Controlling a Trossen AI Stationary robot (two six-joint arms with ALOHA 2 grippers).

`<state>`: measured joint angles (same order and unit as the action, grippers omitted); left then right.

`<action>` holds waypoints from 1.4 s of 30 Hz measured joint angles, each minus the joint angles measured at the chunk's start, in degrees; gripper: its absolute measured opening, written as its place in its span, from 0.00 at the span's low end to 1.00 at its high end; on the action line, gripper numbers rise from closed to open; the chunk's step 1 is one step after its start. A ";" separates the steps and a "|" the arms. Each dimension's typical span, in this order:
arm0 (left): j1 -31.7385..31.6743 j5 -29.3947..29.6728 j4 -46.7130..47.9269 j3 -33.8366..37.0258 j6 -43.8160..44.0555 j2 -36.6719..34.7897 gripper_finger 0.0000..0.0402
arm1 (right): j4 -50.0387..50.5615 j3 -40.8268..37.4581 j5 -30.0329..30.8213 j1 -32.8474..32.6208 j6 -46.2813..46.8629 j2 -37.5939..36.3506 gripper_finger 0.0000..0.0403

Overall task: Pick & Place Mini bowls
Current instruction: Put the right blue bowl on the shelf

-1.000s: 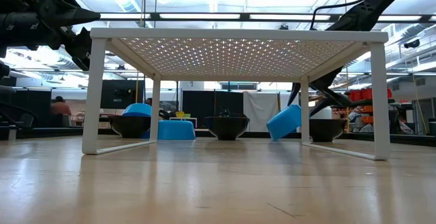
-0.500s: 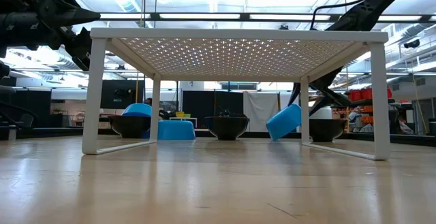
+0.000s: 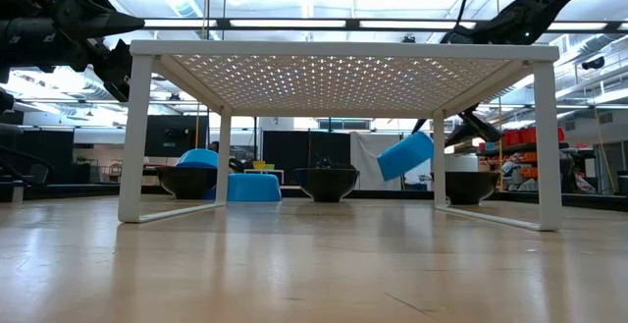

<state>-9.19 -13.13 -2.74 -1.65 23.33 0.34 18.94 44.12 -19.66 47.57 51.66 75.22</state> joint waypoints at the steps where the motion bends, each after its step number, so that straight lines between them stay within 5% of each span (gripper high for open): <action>1: 0.00 0.00 -0.01 0.00 -0.02 0.01 0.45 | 0.02 0.00 -0.23 0.00 -0.02 -0.50 0.60; 16: 0.00 0.00 0.00 0.00 0.00 0.00 0.45 | -0.65 0.00 -6.35 -0.03 -10.06 -10.97 0.60; 31: 0.00 0.00 0.00 0.00 0.00 0.00 0.45 | -12.94 0.00 -17.34 -0.07 -21.39 -18.94 0.60; 42: 0.00 0.00 0.00 0.00 0.00 0.00 0.45 | -18.71 0.00 -18.96 -1.77 -31.55 -22.84 0.60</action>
<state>-9.19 -13.13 -2.74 -1.65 23.33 0.34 0.23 44.12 -38.62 45.80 20.11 52.38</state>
